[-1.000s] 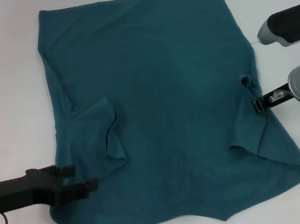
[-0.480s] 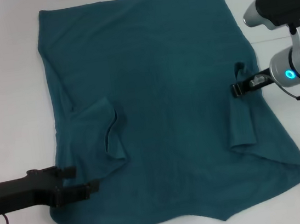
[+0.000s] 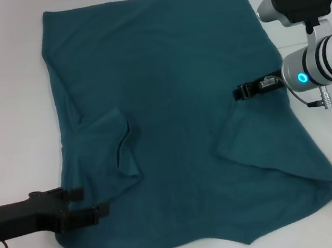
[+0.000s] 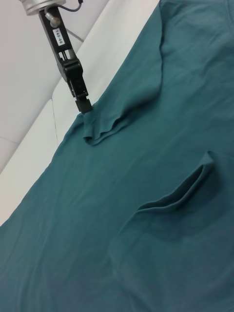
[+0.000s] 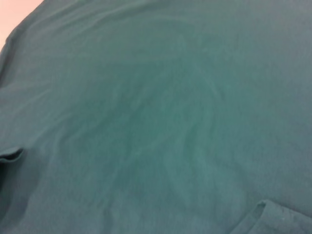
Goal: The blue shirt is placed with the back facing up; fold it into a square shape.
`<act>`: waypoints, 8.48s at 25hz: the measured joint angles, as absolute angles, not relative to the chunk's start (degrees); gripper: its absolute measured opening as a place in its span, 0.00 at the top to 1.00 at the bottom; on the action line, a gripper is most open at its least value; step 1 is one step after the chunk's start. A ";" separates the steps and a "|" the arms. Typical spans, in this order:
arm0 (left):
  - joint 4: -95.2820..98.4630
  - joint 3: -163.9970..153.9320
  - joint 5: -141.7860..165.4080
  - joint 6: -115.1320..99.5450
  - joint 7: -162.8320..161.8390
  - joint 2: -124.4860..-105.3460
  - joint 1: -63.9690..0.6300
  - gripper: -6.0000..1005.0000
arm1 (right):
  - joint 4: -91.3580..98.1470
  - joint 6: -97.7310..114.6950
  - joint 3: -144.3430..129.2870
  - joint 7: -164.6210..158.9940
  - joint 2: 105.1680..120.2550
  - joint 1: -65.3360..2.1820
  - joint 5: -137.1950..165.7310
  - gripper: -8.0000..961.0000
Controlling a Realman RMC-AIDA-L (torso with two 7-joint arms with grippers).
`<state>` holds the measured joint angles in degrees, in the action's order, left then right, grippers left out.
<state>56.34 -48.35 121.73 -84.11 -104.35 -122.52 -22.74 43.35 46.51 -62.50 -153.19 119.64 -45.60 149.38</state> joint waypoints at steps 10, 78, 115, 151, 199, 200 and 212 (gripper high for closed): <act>56.34 -48.51 121.73 -84.31 -104.31 -122.52 -22.59 0.18 | 43.24 47.99 -62.48 -152.46 119.34 -45.66 149.53 0.43; 60.73 -53.65 135.21 -71.91 -119.47 -124.36 -19.75 0.86 | 58.19 73.16 -55.65 -130.28 118.61 -36.29 136.17 0.27; 60.73 -56.87 135.27 -72.01 -119.73 -124.01 -21.45 0.97 | 70.76 95.87 -53.19 -153.85 119.70 -30.56 162.01 0.34; 60.10 -56.85 135.26 -71.89 -119.26 -124.10 -20.80 0.94 | 62.95 88.98 -53.03 -152.41 119.33 -32.91 156.96 0.66; 67.45 -44.56 151.94 -112.08 -138.77 -122.30 -23.53 0.91 | 65.89 113.99 -66.14 -141.99 114.52 -31.97 143.74 0.91; 66.97 -43.22 151.13 -112.07 -138.55 -121.82 -24.32 0.91 | 66.15 113.73 -64.07 -141.53 114.18 -32.26 143.74 0.91; 63.29 -34.17 143.41 -103.63 -136.56 -118.46 -33.24 0.90 | 66.36 107.32 -44.49 -140.03 112.39 -38.50 144.10 0.91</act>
<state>63.29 -34.17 143.41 -103.63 -136.56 -118.46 -33.24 66.37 107.32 -44.49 -140.03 112.39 -38.50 144.10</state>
